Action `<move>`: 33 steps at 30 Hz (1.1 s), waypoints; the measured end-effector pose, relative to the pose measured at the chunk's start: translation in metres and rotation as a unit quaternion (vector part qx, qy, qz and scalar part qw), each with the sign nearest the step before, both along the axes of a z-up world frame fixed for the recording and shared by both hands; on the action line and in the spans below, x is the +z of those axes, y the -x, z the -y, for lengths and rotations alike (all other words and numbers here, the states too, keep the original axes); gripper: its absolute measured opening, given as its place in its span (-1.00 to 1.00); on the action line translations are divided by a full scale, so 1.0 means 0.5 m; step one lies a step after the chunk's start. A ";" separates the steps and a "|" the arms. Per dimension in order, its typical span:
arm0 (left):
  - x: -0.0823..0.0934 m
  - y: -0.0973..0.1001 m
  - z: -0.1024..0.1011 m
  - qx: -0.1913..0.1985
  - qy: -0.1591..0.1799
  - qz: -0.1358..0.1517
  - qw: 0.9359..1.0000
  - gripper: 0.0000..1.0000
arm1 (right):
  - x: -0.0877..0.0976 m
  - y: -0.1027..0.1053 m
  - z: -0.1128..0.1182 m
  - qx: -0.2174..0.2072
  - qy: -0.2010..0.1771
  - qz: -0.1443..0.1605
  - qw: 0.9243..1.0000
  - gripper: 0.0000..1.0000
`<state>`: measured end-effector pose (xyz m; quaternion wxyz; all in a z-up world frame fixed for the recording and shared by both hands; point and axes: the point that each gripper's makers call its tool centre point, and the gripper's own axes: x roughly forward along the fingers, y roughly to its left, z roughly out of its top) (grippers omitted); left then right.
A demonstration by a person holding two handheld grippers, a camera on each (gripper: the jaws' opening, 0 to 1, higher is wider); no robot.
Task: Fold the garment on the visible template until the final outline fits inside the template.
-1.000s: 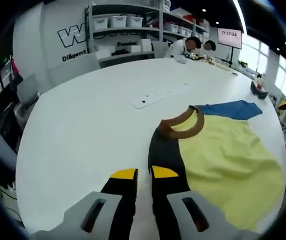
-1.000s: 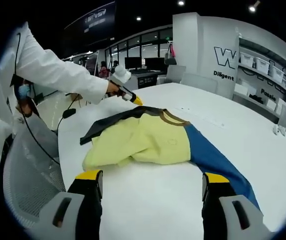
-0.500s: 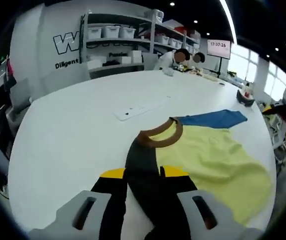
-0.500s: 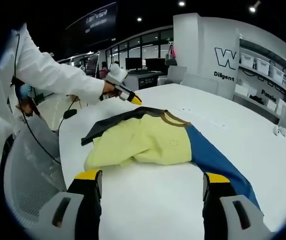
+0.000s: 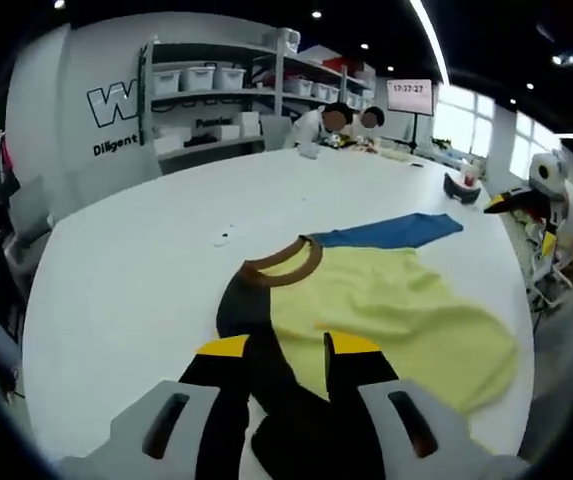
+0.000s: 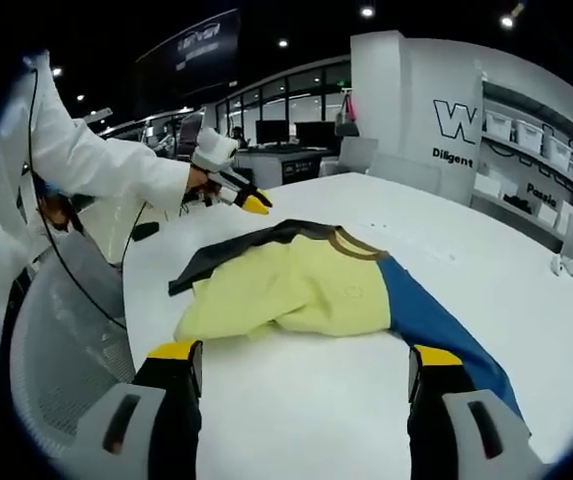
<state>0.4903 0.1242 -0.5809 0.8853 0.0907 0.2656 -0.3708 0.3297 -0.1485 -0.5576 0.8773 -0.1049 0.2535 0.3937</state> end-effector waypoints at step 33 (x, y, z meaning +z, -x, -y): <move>0.018 0.150 -0.005 0.009 0.005 0.020 1.000 -0.42 | 0.021 0.027 -0.012 0.008 -0.002 0.015 1.000 0.71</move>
